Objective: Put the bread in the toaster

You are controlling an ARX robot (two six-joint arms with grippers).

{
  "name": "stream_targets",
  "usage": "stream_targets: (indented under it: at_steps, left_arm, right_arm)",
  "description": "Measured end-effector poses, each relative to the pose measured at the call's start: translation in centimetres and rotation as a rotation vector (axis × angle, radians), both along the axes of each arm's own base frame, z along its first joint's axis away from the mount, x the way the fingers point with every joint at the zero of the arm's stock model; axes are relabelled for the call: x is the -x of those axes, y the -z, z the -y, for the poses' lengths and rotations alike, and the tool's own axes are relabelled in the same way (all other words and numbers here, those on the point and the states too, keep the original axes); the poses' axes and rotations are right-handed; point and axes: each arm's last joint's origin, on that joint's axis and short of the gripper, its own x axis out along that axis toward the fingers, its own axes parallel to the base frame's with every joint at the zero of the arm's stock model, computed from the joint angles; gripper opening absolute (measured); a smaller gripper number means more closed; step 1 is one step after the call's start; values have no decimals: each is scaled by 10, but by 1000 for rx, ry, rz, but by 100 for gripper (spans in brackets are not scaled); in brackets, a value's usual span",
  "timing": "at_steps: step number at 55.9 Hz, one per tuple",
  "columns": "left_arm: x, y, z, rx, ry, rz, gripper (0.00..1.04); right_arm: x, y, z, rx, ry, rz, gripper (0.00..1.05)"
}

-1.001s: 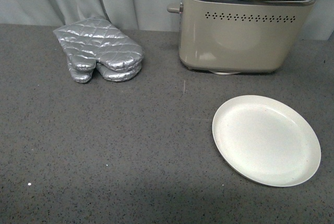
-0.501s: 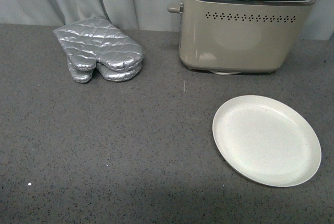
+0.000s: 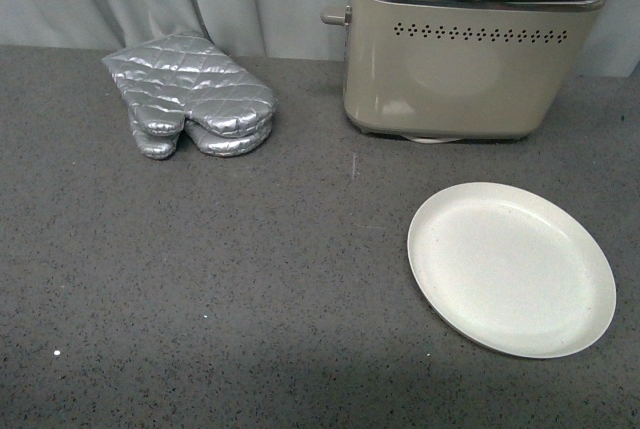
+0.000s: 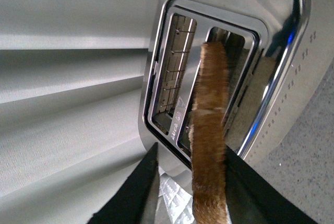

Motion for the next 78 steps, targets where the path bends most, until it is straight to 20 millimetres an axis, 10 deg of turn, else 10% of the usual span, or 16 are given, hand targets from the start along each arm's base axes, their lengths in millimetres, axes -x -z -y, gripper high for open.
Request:
stream_targets:
  at_steps: [18,32,48,78]
  left_arm:
    - [0,0,0,0,0,0,98]
    - [0,0,0,0,0,0,98]
    - [0,0,0,0,0,0,98]
    - [0,0,0,0,0,0,98]
  right_arm:
    - [1,-20,18,166,-33,156,97]
    - [53,-35,38,625,-56,346,95]
    - [143,7,75,1172,-186,384,95]
    - [233,70,98,1321,-420,573,0]
